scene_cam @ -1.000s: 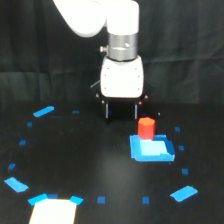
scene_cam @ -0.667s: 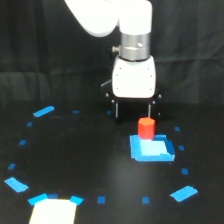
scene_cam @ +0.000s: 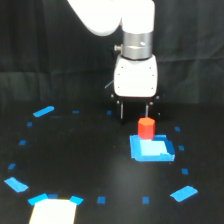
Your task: Pick up the red object from the table
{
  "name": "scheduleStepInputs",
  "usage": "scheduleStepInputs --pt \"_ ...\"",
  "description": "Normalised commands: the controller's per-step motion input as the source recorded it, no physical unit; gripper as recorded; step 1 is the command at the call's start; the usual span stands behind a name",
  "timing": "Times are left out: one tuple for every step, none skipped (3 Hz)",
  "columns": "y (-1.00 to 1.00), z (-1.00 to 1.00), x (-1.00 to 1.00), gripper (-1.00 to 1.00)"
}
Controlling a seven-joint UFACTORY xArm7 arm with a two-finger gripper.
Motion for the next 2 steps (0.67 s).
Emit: scheduleStepInputs --pt "-1.0 -0.14 -0.08 1.0" --pt "-0.99 -0.24 0.09 1.0"
